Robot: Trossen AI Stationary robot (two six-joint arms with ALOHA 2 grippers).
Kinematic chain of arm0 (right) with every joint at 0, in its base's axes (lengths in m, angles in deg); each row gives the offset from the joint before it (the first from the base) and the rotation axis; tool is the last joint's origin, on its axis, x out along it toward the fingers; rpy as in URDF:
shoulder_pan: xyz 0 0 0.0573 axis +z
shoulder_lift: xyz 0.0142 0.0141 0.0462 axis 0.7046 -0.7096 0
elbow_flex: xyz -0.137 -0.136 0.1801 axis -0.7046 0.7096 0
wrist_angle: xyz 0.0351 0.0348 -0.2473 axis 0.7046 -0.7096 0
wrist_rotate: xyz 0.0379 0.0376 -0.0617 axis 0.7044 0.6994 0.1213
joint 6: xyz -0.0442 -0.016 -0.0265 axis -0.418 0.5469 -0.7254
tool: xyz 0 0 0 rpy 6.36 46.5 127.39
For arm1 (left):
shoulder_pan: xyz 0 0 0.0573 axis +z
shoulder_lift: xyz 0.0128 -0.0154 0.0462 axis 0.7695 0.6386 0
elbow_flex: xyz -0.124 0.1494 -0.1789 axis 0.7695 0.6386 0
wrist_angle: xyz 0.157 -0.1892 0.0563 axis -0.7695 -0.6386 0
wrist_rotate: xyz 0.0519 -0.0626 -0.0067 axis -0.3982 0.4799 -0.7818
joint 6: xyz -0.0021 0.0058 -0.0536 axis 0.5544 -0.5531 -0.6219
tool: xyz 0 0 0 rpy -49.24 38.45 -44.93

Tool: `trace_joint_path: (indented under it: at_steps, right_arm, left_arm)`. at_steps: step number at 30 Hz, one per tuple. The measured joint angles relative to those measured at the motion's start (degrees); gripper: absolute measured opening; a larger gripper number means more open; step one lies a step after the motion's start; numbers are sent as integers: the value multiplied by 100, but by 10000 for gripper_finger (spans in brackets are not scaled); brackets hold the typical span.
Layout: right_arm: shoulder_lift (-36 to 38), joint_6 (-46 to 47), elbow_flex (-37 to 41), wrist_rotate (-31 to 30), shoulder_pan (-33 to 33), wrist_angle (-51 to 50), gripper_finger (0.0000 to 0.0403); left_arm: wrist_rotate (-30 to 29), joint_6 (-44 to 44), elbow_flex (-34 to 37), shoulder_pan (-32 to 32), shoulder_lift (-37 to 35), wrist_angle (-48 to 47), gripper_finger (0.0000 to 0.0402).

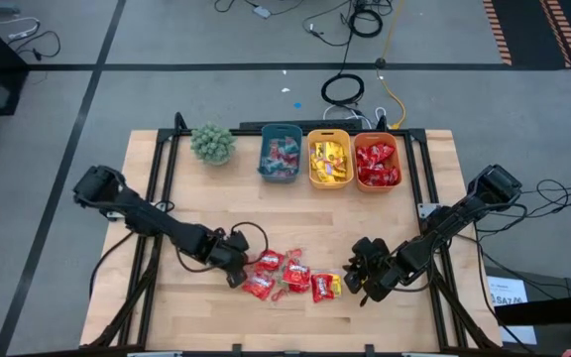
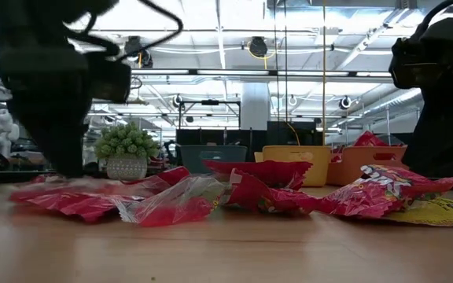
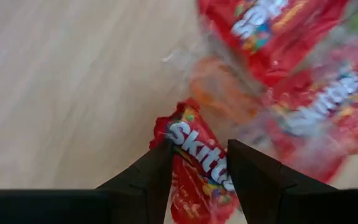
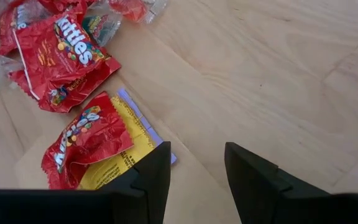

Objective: Sort candy
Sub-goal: Put the red candy into the orange bin

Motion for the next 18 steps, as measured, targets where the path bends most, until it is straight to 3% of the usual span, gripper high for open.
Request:
trace_joint_path:
  at_steps: [5, 10, 18]
  right_arm:
    - [0, -11, 0, 2, 0, -31, 141]
    - [0, -136, 0, 1, 0, -26, 141]
    - [0, -185, 0, 0, 0, -13, 141]
  left_arm:
    - [120, -526, -30, -1, 240, 12, 132]
    - [190, -580, -188, -4, -113, -457, 26]
    - [-346, -653, -590, 235, -939, -1105, 19]
